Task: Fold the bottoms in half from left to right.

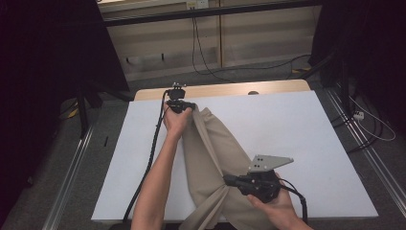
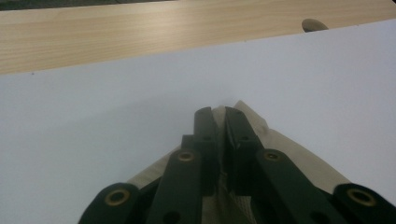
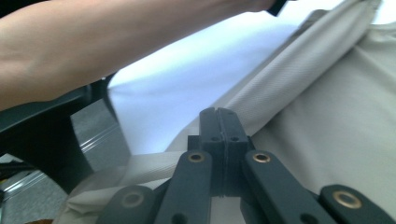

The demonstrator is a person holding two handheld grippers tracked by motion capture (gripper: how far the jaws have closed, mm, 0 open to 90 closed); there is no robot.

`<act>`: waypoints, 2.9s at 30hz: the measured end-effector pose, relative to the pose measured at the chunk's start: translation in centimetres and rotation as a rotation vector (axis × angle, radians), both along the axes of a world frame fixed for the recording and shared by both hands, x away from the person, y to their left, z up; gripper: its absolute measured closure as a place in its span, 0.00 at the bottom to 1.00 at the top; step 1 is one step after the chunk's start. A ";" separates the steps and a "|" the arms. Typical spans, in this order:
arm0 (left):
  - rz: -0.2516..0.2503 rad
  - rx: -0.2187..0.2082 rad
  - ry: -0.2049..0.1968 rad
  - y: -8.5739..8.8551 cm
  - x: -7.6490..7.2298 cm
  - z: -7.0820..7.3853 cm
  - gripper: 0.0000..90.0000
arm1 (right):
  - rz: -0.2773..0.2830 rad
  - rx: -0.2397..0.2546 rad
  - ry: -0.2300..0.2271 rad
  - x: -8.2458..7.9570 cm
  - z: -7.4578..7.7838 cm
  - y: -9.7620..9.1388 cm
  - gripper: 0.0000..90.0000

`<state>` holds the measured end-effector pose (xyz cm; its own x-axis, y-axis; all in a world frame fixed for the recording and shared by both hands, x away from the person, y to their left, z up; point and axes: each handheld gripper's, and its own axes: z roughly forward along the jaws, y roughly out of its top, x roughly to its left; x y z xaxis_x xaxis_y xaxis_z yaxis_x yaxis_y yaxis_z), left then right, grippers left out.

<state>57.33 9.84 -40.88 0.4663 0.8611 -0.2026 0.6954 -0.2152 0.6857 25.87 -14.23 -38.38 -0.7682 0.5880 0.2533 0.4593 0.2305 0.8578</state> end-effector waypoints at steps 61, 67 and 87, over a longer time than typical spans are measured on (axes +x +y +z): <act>-0.181 0.080 -0.157 0.7 -9.8 -0.9 0.28 | -0.289 -0.215 0.125 0.4 -4.5 -9.1 0.83; -0.257 0.073 -0.167 0.8 -14.5 -0.9 0.28 | -0.110 -0.177 0.094 -0.4 -4.0 -6.4 0.83; -0.428 0.198 -0.086 -1.5 -23.9 -4.2 0.11 | 0.078 -0.282 0.135 -1.3 -6.2 -3.7 1.00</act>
